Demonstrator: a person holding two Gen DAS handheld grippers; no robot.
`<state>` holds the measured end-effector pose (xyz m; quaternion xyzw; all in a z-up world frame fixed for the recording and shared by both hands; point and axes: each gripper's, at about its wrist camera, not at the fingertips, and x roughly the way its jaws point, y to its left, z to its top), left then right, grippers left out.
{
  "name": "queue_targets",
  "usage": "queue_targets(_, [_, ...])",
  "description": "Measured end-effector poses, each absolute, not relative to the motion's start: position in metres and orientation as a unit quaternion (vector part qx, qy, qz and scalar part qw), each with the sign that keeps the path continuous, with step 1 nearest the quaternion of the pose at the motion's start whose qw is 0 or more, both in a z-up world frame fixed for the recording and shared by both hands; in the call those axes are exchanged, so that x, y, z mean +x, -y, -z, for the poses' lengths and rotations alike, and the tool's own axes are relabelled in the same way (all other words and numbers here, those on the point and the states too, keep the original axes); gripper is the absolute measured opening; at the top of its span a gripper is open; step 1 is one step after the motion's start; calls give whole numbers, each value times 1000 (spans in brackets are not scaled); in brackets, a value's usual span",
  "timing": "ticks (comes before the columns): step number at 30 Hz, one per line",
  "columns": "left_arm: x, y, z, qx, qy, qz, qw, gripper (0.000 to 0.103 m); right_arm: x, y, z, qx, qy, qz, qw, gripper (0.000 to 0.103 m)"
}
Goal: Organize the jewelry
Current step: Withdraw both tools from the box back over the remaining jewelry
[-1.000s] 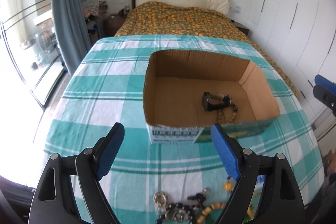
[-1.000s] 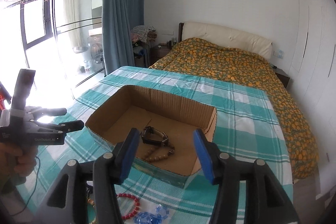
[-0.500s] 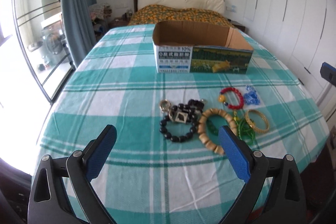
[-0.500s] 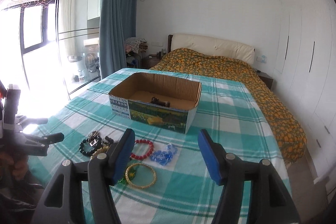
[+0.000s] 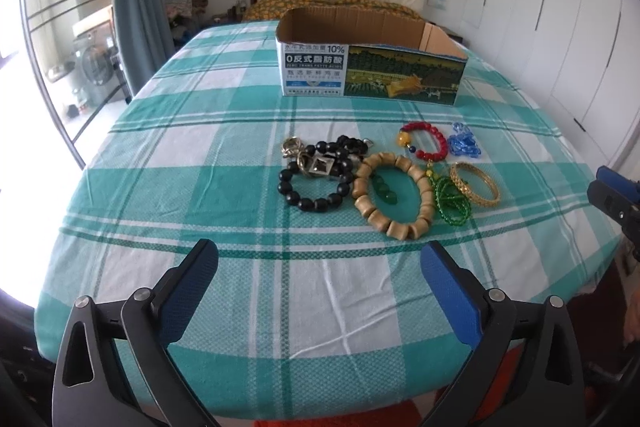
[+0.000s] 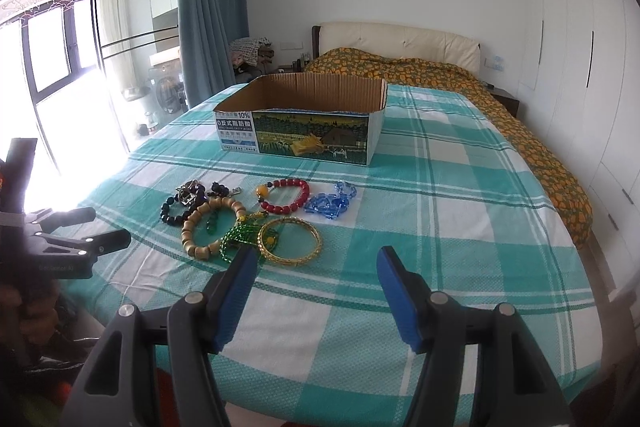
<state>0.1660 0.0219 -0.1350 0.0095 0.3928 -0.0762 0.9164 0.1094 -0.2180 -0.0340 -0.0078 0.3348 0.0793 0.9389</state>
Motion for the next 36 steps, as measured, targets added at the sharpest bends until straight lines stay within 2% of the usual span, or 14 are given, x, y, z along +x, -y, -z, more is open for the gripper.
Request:
queue_targets(28, [178,-29,150,-18,-421,69,904,101,127,227,47,34,-369,-76,926,63])
queue_targets(36, [185,-23,153,-21,-427,65,902,101,135,231,56,44,-388,-72,918,59])
